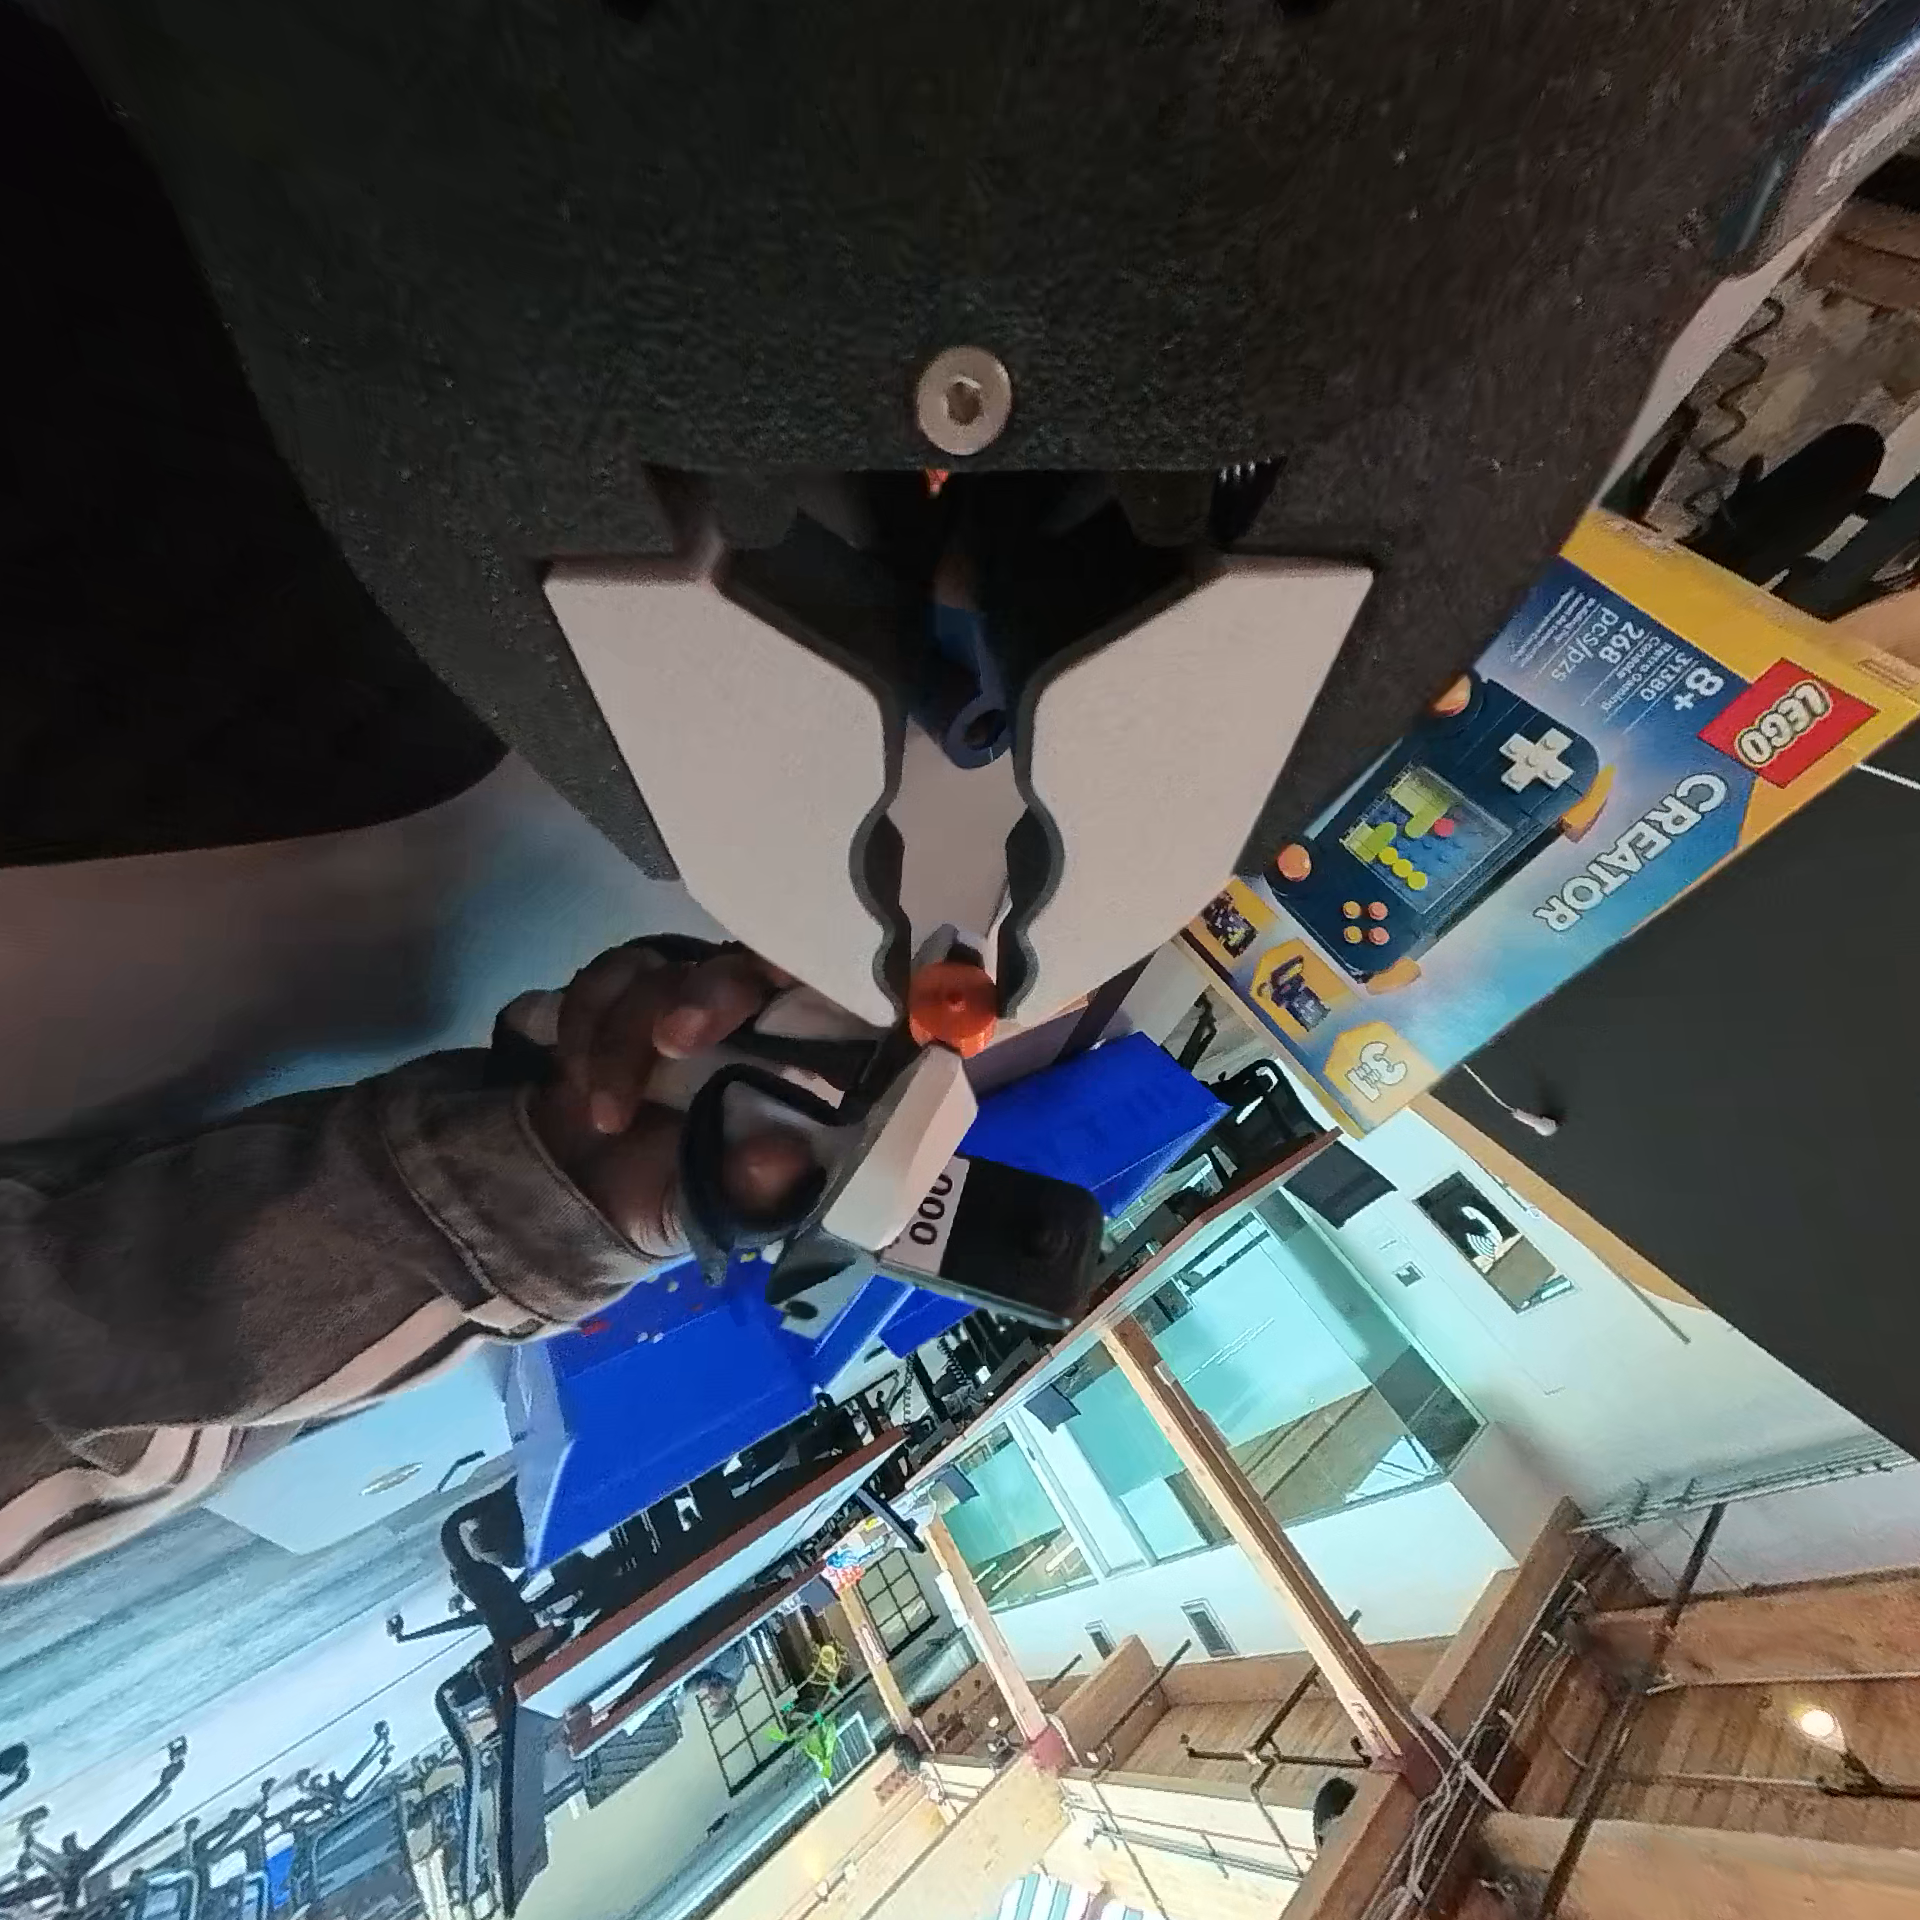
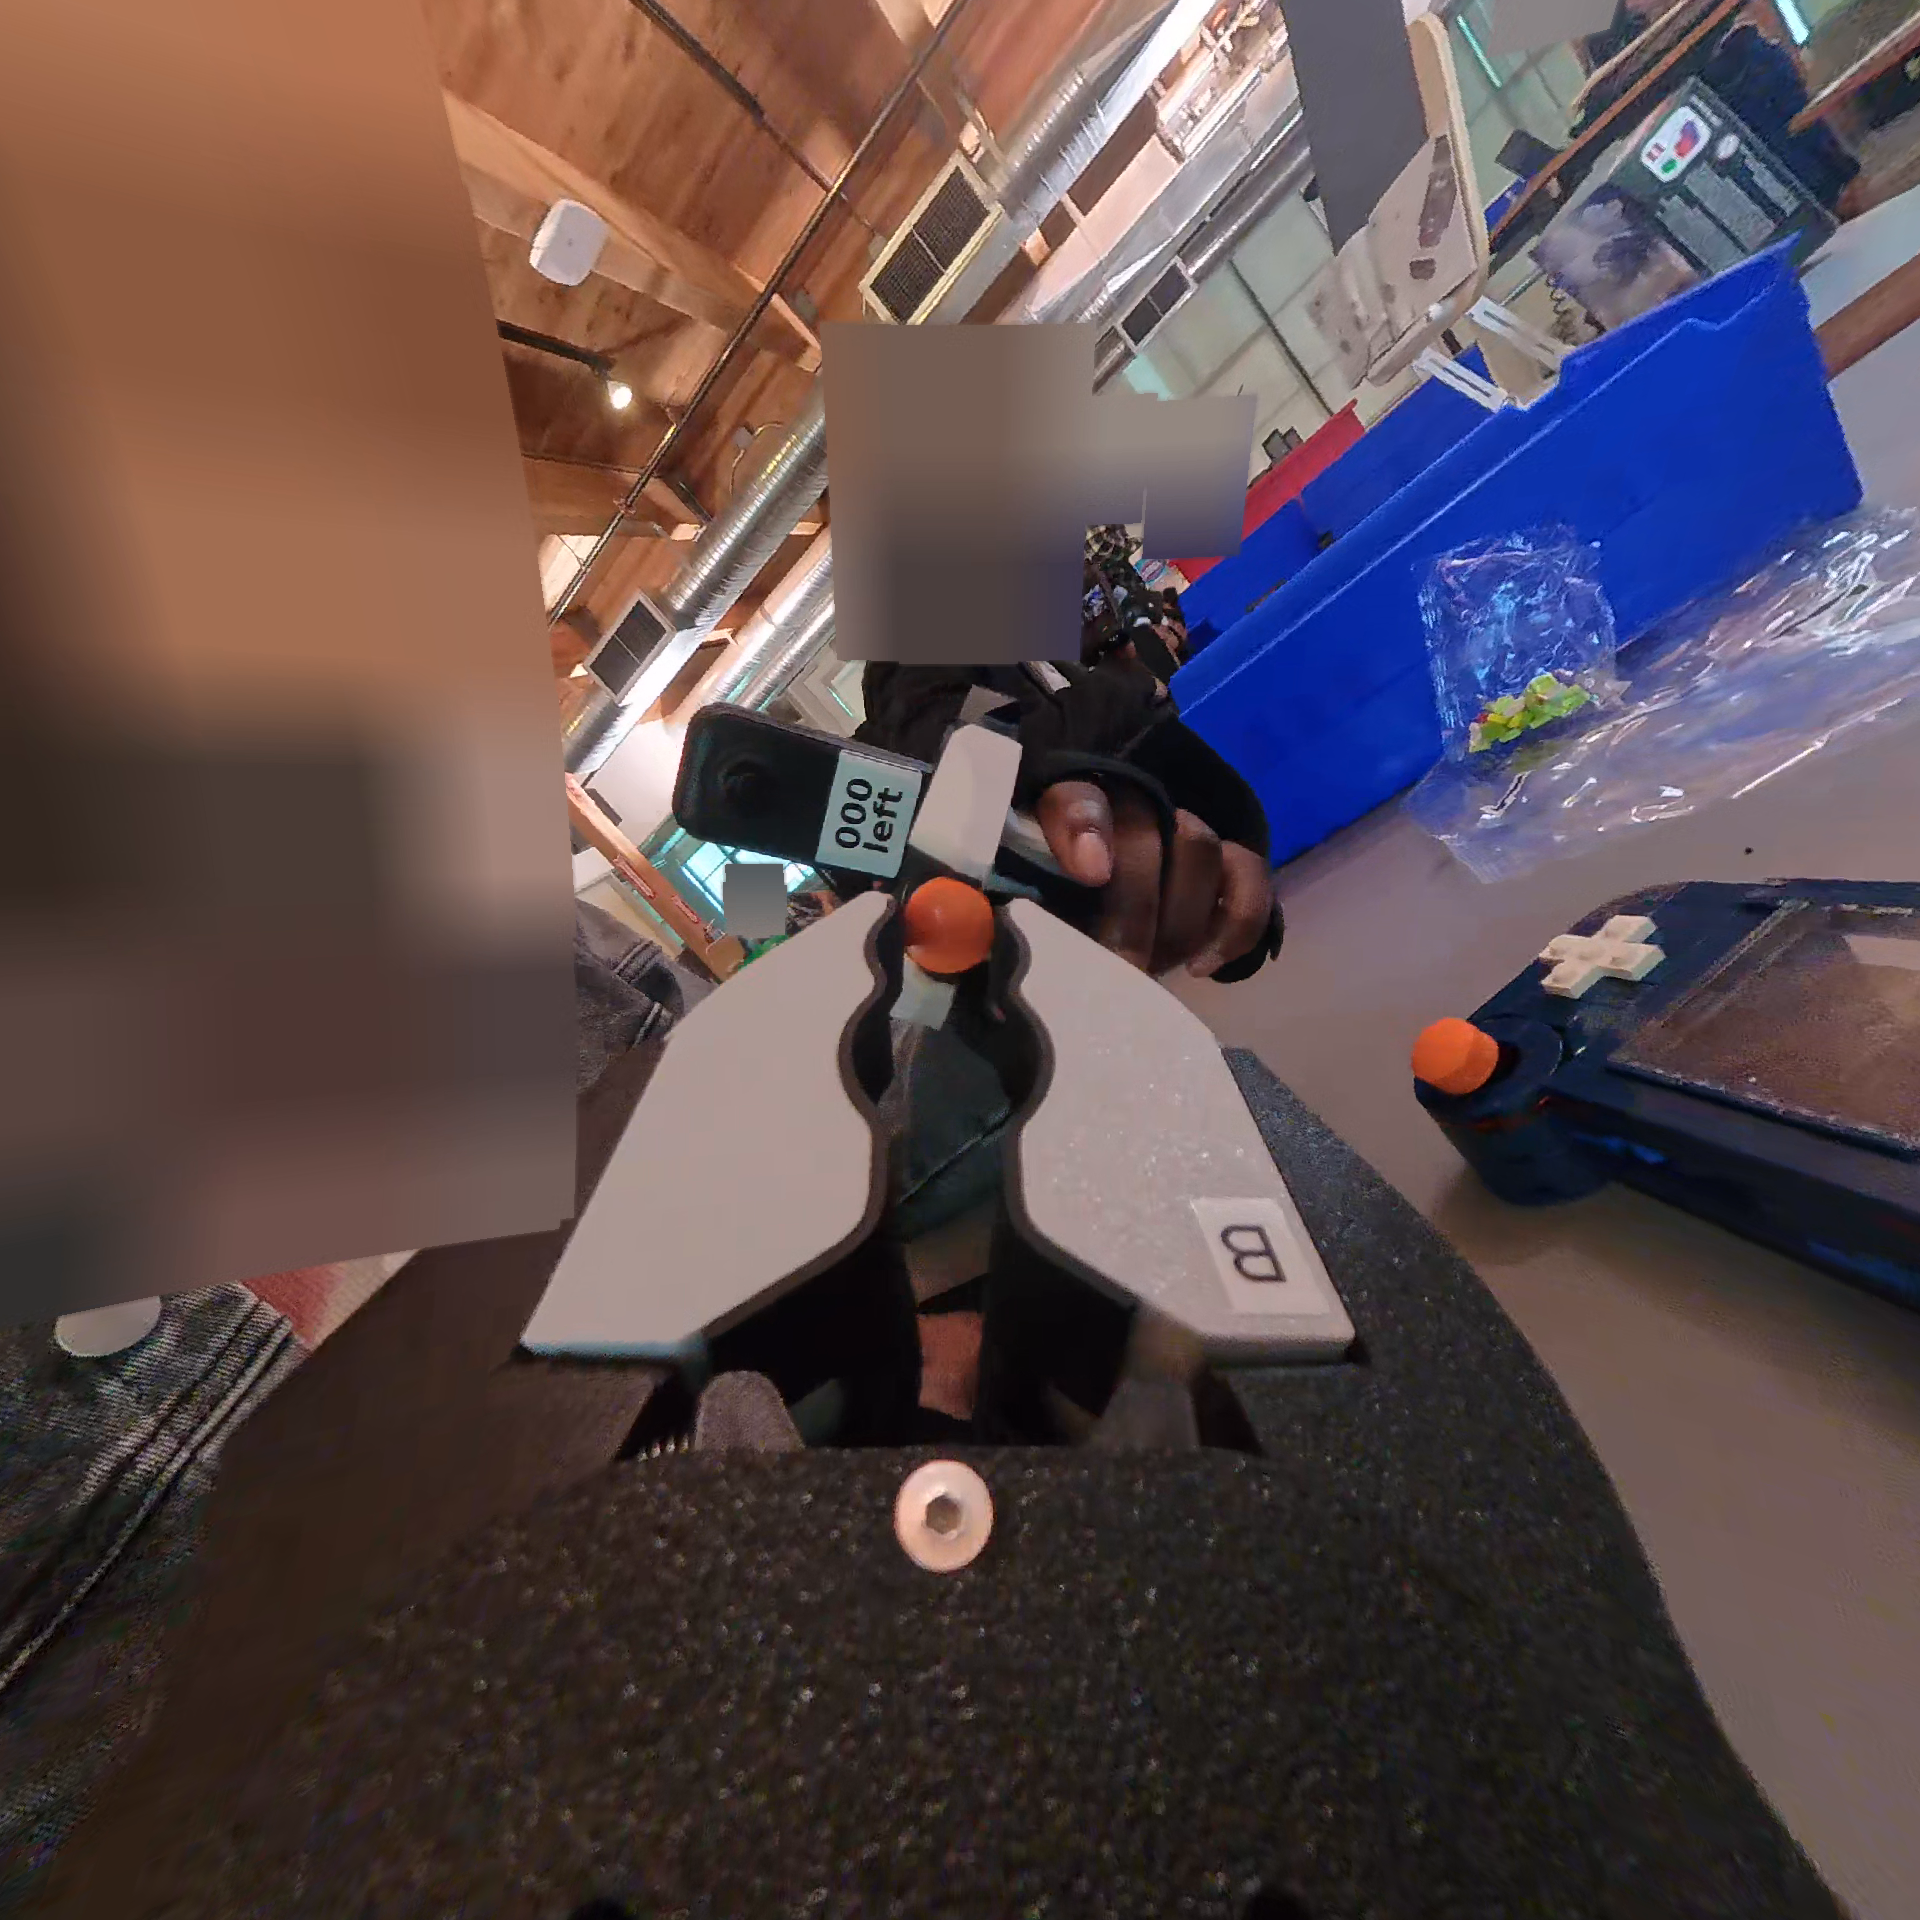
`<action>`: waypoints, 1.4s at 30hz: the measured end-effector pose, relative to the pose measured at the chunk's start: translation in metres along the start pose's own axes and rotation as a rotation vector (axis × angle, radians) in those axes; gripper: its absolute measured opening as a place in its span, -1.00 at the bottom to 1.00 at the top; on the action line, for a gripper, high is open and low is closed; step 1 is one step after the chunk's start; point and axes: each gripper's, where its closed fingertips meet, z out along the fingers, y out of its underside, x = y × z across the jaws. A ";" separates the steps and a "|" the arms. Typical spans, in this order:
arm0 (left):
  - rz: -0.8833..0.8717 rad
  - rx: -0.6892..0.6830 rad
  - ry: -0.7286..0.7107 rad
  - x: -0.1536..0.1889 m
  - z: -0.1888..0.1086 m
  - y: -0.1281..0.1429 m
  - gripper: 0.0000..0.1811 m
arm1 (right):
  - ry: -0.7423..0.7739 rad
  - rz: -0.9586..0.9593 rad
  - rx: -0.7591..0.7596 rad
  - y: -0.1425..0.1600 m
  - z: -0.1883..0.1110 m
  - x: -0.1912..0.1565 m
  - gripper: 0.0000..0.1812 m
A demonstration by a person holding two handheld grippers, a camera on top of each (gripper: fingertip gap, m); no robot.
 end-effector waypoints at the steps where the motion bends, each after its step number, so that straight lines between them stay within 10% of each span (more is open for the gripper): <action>1: -0.009 0.001 0.005 0.000 0.000 -0.001 -0.84 | -0.001 -0.012 0.004 -0.001 0.000 -0.001 -0.83; 10: -0.080 0.044 -0.010 -0.009 -0.014 -0.006 -0.84 | 0.052 -0.102 0.013 -0.004 -0.001 0.002 -0.82; 12: -0.229 0.280 -0.178 -0.059 -0.075 -0.036 -0.85 | 0.149 -0.101 0.311 -0.053 -0.066 0.011 -0.84; 14: -0.159 0.225 -0.241 -0.067 -0.088 -0.036 -0.84 | 0.271 -0.215 0.282 -0.059 -0.095 0.010 -0.83; 18: -0.212 0.295 -0.121 -0.040 -0.048 -0.043 -0.84 | 0.207 -0.279 0.150 -0.036 -0.046 0.010 -0.82; 26: -0.572 0.845 -0.127 -0.072 -0.099 -0.084 -0.84 | 0.089 -0.175 0.207 -0.029 -0.036 0.010 -0.82; 42: -0.522 0.676 -0.171 -0.069 -0.086 -0.066 -0.83 | 0.333 -0.146 0.237 -0.029 -0.058 0.053 -0.82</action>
